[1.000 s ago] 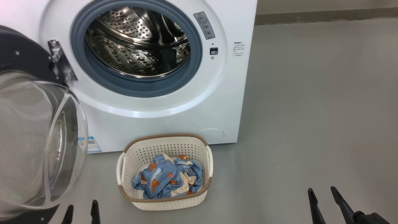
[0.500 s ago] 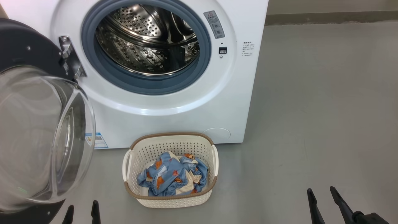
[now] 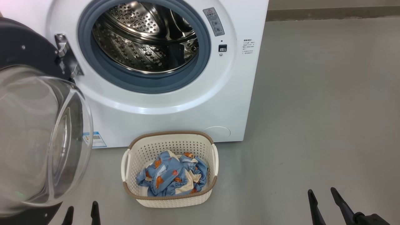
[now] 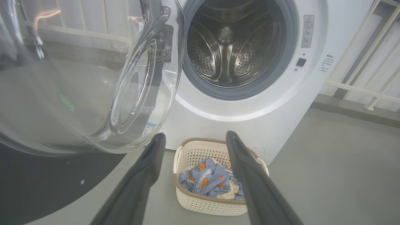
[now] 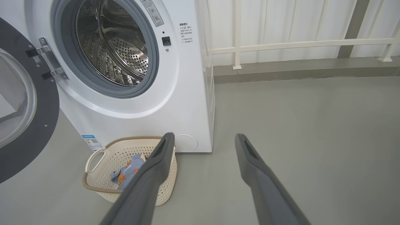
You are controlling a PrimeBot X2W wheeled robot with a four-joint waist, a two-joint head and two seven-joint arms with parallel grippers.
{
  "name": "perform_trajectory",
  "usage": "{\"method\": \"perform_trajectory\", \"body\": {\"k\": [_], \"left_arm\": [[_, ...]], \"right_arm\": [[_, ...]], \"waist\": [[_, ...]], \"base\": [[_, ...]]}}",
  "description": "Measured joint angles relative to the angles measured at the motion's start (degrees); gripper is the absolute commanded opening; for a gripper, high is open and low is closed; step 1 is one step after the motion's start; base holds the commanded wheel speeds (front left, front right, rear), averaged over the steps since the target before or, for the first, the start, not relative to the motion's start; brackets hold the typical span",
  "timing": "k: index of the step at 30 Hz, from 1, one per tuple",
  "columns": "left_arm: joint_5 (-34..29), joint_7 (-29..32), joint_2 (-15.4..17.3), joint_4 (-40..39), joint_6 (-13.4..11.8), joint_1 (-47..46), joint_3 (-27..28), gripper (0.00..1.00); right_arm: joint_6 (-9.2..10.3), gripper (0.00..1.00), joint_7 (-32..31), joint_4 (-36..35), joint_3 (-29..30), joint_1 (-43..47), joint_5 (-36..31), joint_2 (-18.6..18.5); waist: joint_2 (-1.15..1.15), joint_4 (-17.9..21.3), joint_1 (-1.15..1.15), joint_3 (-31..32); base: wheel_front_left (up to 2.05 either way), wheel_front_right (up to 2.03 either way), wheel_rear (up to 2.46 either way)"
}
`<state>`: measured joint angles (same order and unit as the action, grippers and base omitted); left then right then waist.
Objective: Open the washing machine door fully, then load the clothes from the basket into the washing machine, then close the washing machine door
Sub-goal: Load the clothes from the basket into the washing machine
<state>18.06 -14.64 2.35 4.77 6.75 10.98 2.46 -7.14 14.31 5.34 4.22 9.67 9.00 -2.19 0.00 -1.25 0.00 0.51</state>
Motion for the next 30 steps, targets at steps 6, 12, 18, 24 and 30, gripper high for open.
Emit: {"method": "perform_trajectory", "body": {"k": [6,12,18,24,30], "left_arm": [[0.0,0.0,-0.01,0.23,0.0,0.0,-0.09,1.0],[-0.16,0.0,-0.01,0.2,0.04,-0.04,-0.05,1.0],[-0.71,0.0,-0.01,0.04,-0.46,-0.29,-0.09,1.0],[-0.71,0.0,-0.01,0.03,-0.52,-0.32,-0.27,1.0],[-0.71,0.0,-0.01,0.0,-0.52,-0.38,-0.35,1.0]], "right_arm": [[0.0,1.0,0.0,0.04,-0.02,0.0,0.0,0.0],[0.0,1.0,0.0,0.03,-0.13,-0.01,0.12,0.0],[0.0,1.0,0.0,0.04,-0.12,-0.09,0.18,0.0],[0.0,1.0,0.0,0.04,-0.1,-0.16,0.19,0.0],[0.0,1.0,0.0,0.09,-0.1,-0.18,0.25,0.0]], "waist": [[0.0,0.14,0.0,-0.3],[0.0,0.26,0.0,-0.7],[0.0,0.25,0.0,-1.3],[0.0,0.1,0.0,-1.68],[0.0,-0.02,0.0,-1.76]], "base": [[1.14,-1.14,0.0],[1.89,-1.89,0.0],[1.57,-1.57,0.0],[0.67,-0.67,0.0],[0.03,-0.03,0.0]]}}
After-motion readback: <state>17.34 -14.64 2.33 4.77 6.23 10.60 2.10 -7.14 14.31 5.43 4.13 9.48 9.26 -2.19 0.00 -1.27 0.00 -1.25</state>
